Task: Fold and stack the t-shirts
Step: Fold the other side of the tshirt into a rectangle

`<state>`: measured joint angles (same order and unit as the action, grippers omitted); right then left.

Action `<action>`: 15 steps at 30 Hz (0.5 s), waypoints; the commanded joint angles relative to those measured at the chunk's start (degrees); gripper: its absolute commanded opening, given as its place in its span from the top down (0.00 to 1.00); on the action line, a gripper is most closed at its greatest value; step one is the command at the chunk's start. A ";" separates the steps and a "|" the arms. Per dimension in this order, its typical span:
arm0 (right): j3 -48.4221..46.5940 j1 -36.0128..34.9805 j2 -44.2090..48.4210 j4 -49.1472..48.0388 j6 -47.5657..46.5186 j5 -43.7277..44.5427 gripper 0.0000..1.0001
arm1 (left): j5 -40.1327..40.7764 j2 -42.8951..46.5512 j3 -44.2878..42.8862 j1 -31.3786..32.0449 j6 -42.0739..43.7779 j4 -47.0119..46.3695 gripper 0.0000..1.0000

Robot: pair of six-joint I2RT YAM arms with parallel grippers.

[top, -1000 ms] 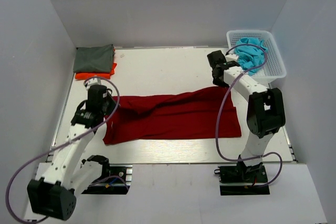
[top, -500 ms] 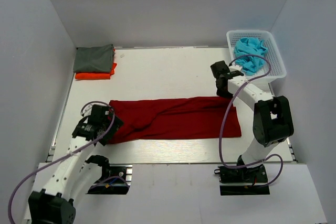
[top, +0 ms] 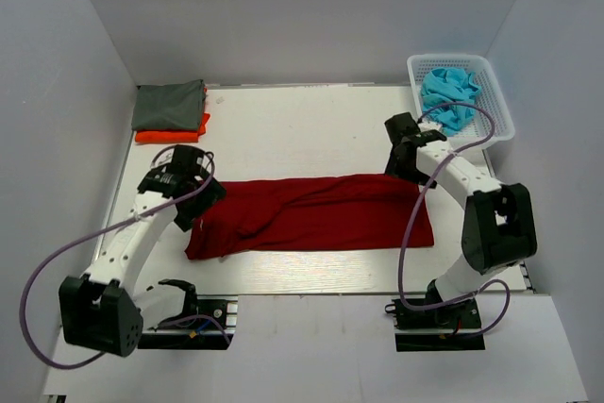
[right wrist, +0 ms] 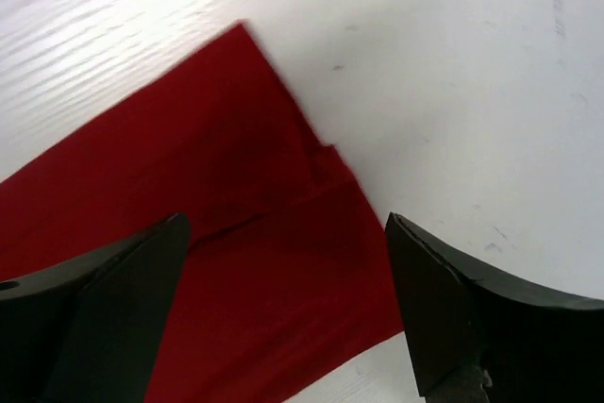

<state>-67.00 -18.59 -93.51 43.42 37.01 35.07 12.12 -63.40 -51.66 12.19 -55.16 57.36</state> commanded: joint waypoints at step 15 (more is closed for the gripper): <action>-13.57 -9.79 -10.00 -15.56 -22.69 -19.62 0.10 | -1.58 -29.84 -6.26 -1.02 9.19 -14.74 0.00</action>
<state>-75.46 -26.46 -100.51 25.45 15.77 11.88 7.38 -91.48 -55.99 11.66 -46.78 42.41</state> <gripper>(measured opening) 0.904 0.994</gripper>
